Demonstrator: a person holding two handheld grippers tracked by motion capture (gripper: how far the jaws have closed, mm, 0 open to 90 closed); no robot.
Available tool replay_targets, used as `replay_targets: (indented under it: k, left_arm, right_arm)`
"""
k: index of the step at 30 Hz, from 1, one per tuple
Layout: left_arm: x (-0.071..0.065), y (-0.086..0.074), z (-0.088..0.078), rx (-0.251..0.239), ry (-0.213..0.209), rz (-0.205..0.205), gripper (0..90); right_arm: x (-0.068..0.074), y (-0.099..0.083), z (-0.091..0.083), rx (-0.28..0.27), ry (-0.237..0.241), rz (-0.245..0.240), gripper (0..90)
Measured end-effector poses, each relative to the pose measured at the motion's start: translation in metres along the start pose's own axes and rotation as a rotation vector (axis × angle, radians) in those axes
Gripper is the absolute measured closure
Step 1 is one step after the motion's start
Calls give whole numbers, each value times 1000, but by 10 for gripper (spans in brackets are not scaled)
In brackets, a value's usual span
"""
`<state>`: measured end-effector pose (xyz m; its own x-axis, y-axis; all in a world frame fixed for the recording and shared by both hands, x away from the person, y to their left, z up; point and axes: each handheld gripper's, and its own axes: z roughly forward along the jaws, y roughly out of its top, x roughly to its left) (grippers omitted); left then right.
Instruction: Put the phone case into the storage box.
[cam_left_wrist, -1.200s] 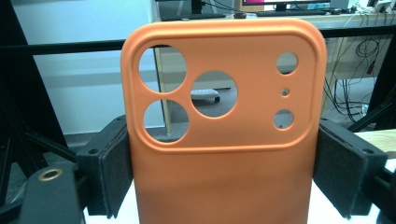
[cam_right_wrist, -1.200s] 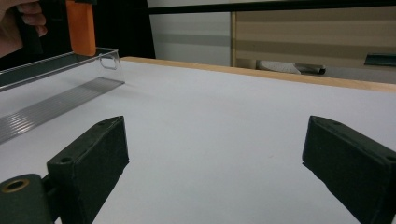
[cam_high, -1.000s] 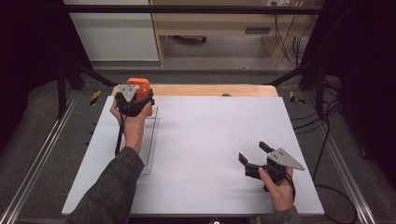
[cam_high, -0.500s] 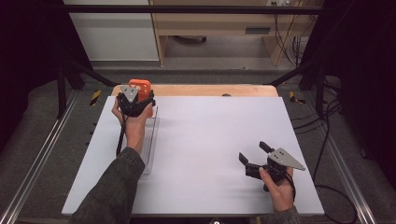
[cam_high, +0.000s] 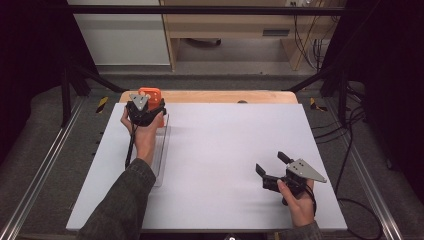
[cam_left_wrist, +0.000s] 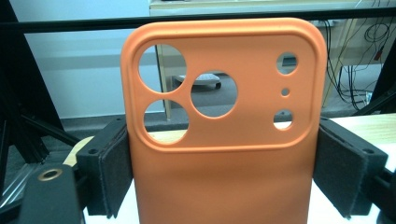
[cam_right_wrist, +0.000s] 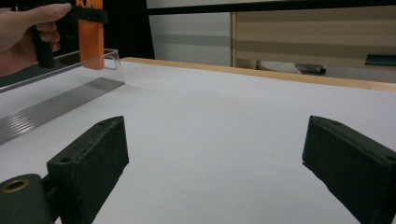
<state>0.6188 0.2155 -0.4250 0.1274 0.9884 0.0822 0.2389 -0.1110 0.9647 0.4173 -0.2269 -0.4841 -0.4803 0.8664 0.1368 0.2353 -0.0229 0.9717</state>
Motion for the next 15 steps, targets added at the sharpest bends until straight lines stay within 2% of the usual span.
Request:
replay_targets:
  k: [12,15]
  left_arm:
    - [-3,-6,4,22,-11,7,155]
    - [-3,-8,5,29,-6,27,156]
  right_arm:
    - [0,0,1,7,4,-2,69]
    - [0,-1,2,9,5,-4,69]
